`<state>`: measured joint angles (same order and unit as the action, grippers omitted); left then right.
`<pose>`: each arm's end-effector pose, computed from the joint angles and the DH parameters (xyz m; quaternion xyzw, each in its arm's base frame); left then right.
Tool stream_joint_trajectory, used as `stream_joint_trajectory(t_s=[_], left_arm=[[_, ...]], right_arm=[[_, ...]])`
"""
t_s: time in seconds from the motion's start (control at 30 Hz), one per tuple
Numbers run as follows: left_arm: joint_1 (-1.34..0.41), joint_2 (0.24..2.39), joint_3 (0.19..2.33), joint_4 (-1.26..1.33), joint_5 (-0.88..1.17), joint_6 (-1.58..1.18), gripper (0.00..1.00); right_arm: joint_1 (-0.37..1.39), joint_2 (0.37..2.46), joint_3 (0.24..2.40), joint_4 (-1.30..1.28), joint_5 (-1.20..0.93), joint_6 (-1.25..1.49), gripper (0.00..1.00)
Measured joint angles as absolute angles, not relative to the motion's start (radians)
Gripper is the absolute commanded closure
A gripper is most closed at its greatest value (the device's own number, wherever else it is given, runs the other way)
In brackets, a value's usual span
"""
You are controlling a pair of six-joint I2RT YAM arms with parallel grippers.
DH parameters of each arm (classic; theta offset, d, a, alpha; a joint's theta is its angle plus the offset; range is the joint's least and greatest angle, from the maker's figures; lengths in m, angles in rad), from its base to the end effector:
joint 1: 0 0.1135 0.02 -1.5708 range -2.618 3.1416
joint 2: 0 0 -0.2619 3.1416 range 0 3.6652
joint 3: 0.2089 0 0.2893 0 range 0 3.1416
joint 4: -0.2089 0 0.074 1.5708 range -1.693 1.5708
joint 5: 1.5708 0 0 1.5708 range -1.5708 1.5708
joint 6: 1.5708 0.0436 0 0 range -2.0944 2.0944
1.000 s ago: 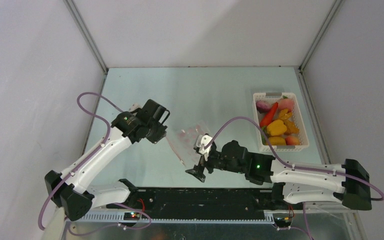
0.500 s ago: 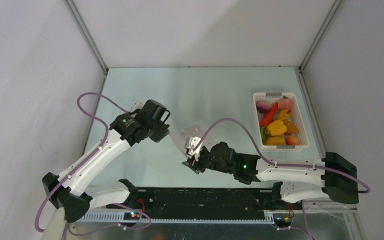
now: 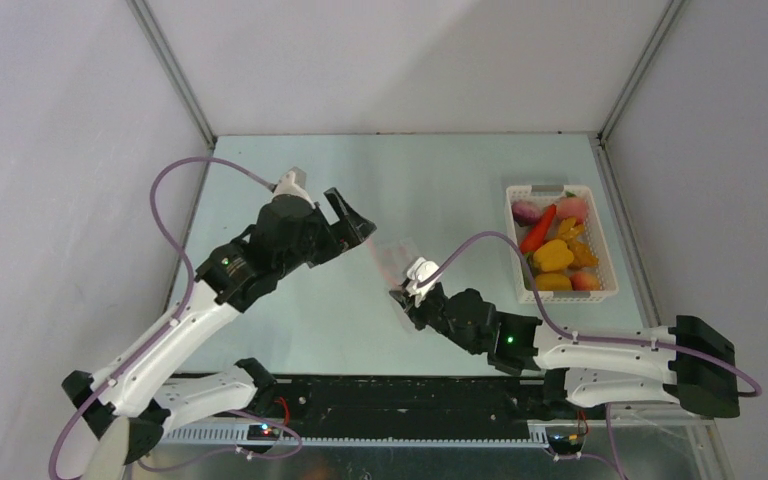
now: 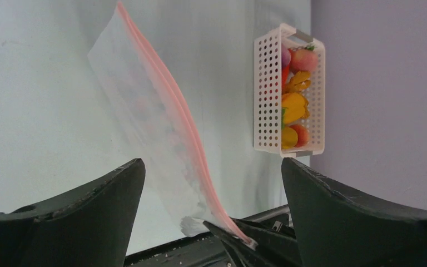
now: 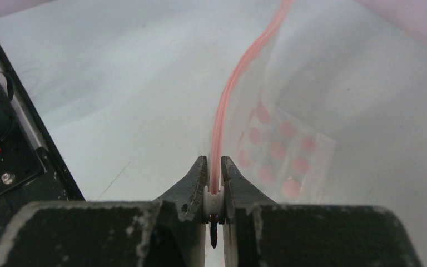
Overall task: Place the food in the zip-top bag and seal the zipper
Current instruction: Open the zipper of the food storage bag at the center of the board.
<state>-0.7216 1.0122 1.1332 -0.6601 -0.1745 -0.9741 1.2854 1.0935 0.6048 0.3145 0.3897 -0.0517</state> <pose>0.1966 -0.1629 0.3693 -0.1517 0.8543 -0.3183 0.3819 0.0976 0.2739 0.2464 -0.3681 0.6668 0.2439 0.6003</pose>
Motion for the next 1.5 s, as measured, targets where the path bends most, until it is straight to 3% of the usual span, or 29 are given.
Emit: stream_joint_trajectory(t_s=[0.43,1.37,1.5], left_arm=[[-0.722,0.981,1.069,-0.678,-0.241,-0.882,0.00],[-0.722,1.046,0.962,-0.686,-0.224,-0.971,0.01],[-0.722,1.047,0.961,-0.698,-0.224,-0.979,0.06]], right_arm=[[1.295,1.061,0.572,0.335,0.493,-0.019,1.00],[1.336,1.120,0.570,0.376,0.528,0.015,1.00],[1.339,1.120,0.570,0.380,0.528,0.015,1.00]])
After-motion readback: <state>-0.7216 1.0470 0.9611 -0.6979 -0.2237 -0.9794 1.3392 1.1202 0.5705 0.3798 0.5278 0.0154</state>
